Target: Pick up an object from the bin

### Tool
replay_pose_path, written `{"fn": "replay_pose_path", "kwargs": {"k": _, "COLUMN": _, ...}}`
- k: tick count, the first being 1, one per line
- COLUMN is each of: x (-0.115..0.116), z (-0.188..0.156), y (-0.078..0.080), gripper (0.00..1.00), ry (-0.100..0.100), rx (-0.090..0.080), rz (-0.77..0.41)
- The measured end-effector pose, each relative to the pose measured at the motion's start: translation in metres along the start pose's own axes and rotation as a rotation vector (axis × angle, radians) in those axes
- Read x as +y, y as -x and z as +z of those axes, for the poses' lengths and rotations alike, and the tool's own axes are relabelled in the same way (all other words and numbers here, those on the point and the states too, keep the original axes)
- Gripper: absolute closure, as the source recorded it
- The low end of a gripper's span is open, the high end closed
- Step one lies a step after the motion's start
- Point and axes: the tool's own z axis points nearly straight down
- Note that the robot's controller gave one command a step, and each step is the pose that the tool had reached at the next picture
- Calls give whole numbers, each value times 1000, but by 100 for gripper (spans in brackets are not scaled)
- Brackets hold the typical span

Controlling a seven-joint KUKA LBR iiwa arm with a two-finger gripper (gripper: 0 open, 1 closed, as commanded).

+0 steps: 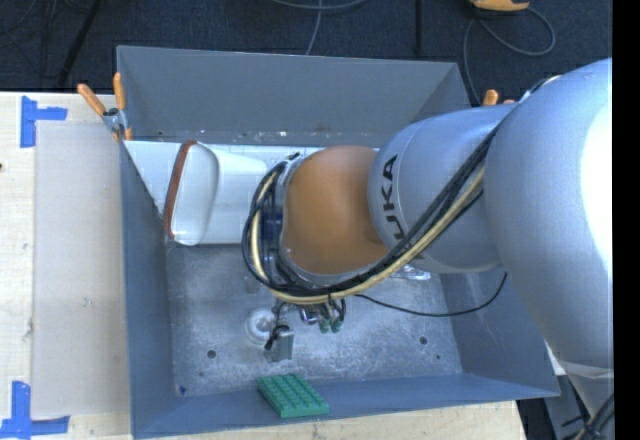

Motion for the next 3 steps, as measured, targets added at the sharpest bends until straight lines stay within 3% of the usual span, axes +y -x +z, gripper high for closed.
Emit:
{"fn": "replay_pose_path", "kwargs": {"k": 1, "x": -10, "z": 32, "y": -1, "gripper": 0, "ry": -1, "rx": 3, "rz": 44}}
{"fn": "replay_pose_path", "kwargs": {"k": 2, "x": -10, "z": 32, "y": -1, "gripper": 0, "ry": -1, "rx": 4, "rz": 46}}
{"fn": "replay_pose_path", "kwargs": {"k": 3, "x": -10, "z": 31, "y": 0, "gripper": 100, "ry": 0, "rx": 3, "rz": 48}}
